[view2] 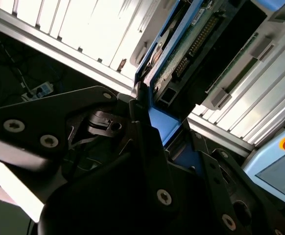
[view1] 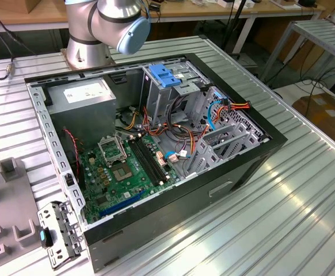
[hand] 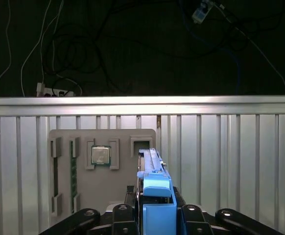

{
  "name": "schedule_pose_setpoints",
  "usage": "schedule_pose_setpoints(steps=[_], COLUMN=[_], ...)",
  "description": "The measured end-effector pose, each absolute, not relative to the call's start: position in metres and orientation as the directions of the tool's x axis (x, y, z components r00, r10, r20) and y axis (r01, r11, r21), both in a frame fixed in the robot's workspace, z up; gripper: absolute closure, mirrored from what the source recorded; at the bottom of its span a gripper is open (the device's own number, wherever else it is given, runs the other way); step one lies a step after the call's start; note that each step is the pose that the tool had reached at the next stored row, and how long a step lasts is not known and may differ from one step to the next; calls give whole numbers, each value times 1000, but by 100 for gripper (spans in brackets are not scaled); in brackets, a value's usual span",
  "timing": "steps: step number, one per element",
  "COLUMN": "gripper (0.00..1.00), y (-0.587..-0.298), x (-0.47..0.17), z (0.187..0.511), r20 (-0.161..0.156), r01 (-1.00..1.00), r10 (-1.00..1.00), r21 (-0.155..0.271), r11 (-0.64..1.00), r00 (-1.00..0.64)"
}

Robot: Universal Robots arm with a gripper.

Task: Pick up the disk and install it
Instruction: 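Pick up the disk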

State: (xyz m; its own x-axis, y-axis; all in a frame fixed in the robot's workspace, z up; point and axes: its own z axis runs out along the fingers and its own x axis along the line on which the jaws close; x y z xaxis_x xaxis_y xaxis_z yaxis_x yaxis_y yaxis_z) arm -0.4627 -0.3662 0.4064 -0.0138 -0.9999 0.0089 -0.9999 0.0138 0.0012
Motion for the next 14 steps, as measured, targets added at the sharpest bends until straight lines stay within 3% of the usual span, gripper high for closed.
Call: schedule_pose_setpoints(steps=[14], gripper=[63], y=[-366], x=[-463], z=[420], r20=[9], r01=[-1000], r10=[-1000], r21=[2], r11=[14], r00=[-14])
